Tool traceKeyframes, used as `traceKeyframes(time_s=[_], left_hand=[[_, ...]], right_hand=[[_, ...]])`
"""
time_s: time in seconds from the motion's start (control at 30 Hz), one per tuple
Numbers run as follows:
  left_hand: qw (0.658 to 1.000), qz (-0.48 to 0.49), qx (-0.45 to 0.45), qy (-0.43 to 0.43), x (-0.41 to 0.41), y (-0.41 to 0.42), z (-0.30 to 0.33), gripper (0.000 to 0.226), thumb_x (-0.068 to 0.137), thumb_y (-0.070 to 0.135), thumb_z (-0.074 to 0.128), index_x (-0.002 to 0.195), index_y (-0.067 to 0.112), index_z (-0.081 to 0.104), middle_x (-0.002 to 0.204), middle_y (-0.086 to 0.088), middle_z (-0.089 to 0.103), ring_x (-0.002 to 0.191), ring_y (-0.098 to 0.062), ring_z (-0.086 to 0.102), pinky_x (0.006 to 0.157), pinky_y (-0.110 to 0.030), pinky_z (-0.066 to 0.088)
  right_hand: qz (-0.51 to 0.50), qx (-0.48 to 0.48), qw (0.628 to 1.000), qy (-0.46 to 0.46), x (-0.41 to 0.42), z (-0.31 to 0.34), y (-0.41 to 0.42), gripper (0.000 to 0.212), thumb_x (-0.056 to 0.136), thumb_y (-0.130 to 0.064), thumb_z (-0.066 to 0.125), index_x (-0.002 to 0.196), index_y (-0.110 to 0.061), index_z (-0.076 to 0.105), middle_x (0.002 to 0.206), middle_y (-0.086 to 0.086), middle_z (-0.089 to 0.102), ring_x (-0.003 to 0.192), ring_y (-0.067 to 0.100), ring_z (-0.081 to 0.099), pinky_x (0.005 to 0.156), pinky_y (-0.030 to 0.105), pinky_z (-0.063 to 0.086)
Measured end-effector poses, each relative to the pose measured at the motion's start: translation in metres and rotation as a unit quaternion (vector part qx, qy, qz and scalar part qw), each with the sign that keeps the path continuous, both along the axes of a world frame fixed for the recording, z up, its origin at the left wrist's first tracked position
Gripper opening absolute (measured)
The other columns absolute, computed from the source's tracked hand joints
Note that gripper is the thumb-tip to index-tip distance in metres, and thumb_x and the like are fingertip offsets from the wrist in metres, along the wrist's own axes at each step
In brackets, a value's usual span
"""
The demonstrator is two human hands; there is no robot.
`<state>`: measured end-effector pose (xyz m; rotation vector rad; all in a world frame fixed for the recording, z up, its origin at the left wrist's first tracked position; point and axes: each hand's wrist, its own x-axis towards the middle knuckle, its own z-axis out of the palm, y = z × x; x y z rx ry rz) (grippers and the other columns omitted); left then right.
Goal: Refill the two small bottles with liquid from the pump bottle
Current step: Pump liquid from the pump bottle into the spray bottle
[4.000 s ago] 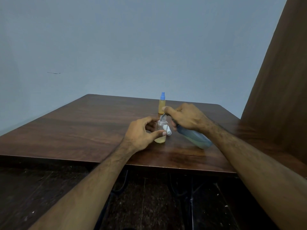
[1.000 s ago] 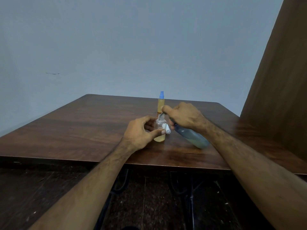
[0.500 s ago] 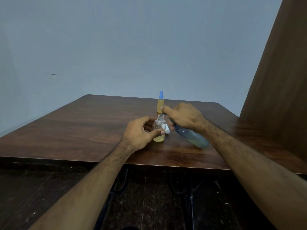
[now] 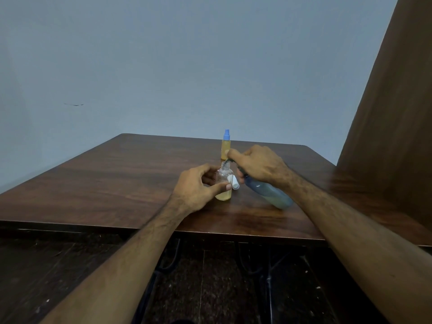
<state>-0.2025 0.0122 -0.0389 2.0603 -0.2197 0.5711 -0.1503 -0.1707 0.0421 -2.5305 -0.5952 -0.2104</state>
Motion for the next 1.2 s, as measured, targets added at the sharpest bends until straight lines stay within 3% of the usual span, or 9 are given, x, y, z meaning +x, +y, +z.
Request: traceKeyframes(time_s=[0.17, 0.33, 0.47, 0.67, 0.8, 1.0, 1.2], left_hand=[[1.0, 0.002, 0.014, -0.005, -0.0001, -0.0008, 0.0007, 0.054, 0.074, 0.047, 0.087, 0.121, 0.028, 0.069, 0.096, 0.016, 0.071, 0.085, 0.01, 0.065, 0.069, -0.002, 0.048], [1.0, 0.003, 0.006, -0.002, -0.0004, -0.0003, 0.0012, 0.045, 0.074, 0.044, 0.087, 0.112, 0.03, 0.07, 0.092, 0.016, 0.072, 0.084, 0.008, 0.066, 0.068, -0.003, 0.049], [1.0, 0.004, 0.002, -0.001, 0.0002, -0.0013, 0.0012, 0.049, 0.073, 0.043, 0.088, 0.116, 0.025, 0.072, 0.095, 0.012, 0.074, 0.083, 0.002, 0.069, 0.073, -0.01, 0.054], [1.0, 0.001, 0.01, -0.001, 0.0007, -0.0008, 0.0005, 0.053, 0.074, 0.047, 0.086, 0.12, 0.028, 0.069, 0.096, 0.014, 0.072, 0.085, 0.008, 0.065, 0.07, -0.004, 0.049], [1.0, 0.002, 0.005, 0.002, 0.001, -0.0012, 0.0001, 0.053, 0.073, 0.047, 0.087, 0.119, 0.029, 0.07, 0.096, 0.013, 0.073, 0.084, 0.005, 0.067, 0.07, -0.006, 0.051], [1.0, 0.003, -0.003, 0.002, 0.0006, 0.0001, 0.0003, 0.049, 0.073, 0.047, 0.087, 0.116, 0.03, 0.07, 0.095, 0.014, 0.074, 0.082, 0.005, 0.068, 0.073, -0.011, 0.055], [1.0, 0.004, 0.008, -0.001, 0.0008, 0.0004, 0.0001, 0.056, 0.072, 0.05, 0.087, 0.12, 0.029, 0.069, 0.098, 0.014, 0.074, 0.085, 0.005, 0.068, 0.073, -0.008, 0.053]], right_hand=[[0.01, -0.029, 0.999, -0.022, -0.0023, -0.0001, 0.0017, 0.061, 0.098, -0.048, 0.042, 0.05, -0.02, 0.064, 0.066, -0.006, 0.078, 0.08, 0.019, 0.073, 0.094, 0.047, 0.059], [0.011, -0.019, 1.0, -0.01, 0.0005, -0.0003, 0.0003, 0.067, 0.095, -0.056, 0.038, 0.042, -0.023, 0.062, 0.067, -0.008, 0.078, 0.077, 0.017, 0.071, 0.094, 0.047, 0.058], [-0.005, -0.016, 1.0, 0.003, 0.0014, -0.0005, 0.0018, 0.069, 0.092, -0.067, 0.041, 0.043, -0.026, 0.065, 0.065, -0.009, 0.078, 0.076, 0.015, 0.072, 0.088, 0.043, 0.058], [0.005, -0.018, 1.0, -0.008, -0.0001, -0.0013, 0.0009, 0.06, 0.088, -0.056, 0.038, 0.045, -0.023, 0.065, 0.065, -0.009, 0.078, 0.078, 0.016, 0.073, 0.092, 0.046, 0.06], [0.013, -0.019, 1.0, -0.012, 0.0007, -0.0022, 0.0017, 0.06, 0.095, -0.051, 0.039, 0.051, -0.021, 0.065, 0.065, -0.01, 0.078, 0.078, 0.016, 0.073, 0.093, 0.046, 0.059], [-0.009, -0.014, 1.0, 0.002, 0.0014, -0.0029, 0.0018, 0.07, 0.089, -0.07, 0.036, 0.044, -0.025, 0.065, 0.065, -0.008, 0.078, 0.075, 0.015, 0.072, 0.089, 0.044, 0.059], [0.007, -0.025, 1.0, -0.017, -0.0006, -0.0029, 0.0008, 0.062, 0.095, -0.051, 0.04, 0.046, -0.022, 0.066, 0.063, -0.009, 0.077, 0.077, 0.017, 0.072, 0.09, 0.045, 0.06]])
